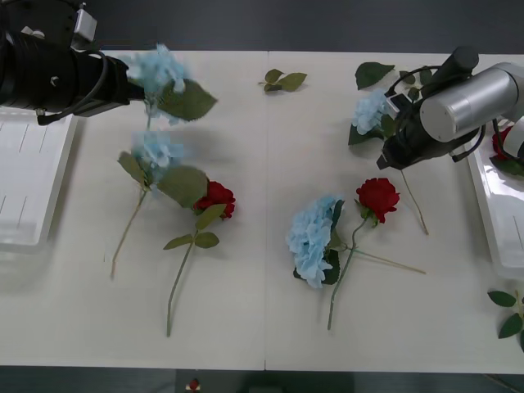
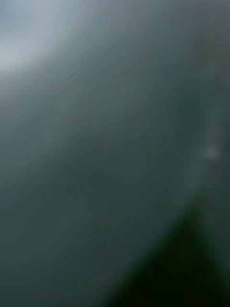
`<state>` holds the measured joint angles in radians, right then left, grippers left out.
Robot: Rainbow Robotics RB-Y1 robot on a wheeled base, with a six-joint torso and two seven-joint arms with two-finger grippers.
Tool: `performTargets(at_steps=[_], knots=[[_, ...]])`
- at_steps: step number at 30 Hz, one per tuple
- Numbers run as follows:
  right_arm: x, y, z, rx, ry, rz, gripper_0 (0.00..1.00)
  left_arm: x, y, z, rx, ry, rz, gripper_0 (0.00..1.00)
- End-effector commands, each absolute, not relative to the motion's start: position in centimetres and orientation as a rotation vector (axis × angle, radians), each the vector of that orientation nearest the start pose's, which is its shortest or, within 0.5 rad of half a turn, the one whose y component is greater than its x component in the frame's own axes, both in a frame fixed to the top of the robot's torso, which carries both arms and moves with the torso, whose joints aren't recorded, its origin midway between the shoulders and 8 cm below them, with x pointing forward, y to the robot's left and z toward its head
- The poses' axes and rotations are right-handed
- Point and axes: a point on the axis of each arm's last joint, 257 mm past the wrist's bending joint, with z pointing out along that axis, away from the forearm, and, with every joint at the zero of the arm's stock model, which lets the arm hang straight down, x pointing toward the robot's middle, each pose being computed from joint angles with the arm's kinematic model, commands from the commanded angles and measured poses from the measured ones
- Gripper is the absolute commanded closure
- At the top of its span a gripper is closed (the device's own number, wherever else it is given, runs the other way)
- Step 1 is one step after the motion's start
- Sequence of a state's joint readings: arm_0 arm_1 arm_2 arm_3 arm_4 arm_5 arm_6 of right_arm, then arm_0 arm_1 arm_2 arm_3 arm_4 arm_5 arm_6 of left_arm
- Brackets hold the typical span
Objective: Put the red flowers into the right box and the blue flowers into the left box
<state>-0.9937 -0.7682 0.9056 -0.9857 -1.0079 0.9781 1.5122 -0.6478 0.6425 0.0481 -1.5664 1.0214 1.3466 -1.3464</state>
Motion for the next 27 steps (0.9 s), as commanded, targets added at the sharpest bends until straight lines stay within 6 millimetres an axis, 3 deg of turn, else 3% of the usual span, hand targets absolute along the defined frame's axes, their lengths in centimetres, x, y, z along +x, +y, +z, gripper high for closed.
performTargets(at_steps=[1, 4, 6, 8, 12, 17, 21, 23, 27], knots=[[61.6, -28.5, -26.0, -0.548, 2.542, -0.169, 0.0, 56.8, 22.6, -8.9, 0.093, 2.287, -0.599, 0.04], [61.5, -28.6, -26.4, -0.554, 2.545, -0.174, 0.02, 56.9, 22.9, -9.1, 0.093, 2.291, -0.577, 0.04], [61.7, -28.6, -26.5, -0.554, 2.544, -0.177, 0.31, 57.2, 23.3, -9.6, 0.096, 2.298, -0.532, 0.03], [61.7, -28.4, -26.7, -0.555, 2.545, -0.176, 0.51, 57.4, 23.7, -10.5, 0.104, 2.309, -0.482, 0.04], [61.8, -28.4, -27.2, -0.553, 2.546, -0.175, 0.76, 58.2, 23.6, -12.8, 0.127, 2.326, -0.396, 0.04], [61.9, -28.2, -27.6, -0.555, 2.543, -0.178, 0.96, 59.7, 22.8, -16.6, 0.082, 2.342, -0.415, 0.04], [62.0, -28.4, -27.4, -0.554, 2.54, -0.172, 1.0, 60.6, 22.3, -18.8, 0.061, 2.368, -0.404, 0.06], [61.9, -28.2, -27.2, -0.535, 2.543, -0.134, 1.0, 60.8, 22.5, -19.6, 0.067, 2.373, -0.37, 0.12], [61.7, -28.3, -25.3, -0.436, 2.548, 0.02, 1.0, 61.4, 22.4, -21.1, 0.08, 2.368, -0.315, 0.17]])
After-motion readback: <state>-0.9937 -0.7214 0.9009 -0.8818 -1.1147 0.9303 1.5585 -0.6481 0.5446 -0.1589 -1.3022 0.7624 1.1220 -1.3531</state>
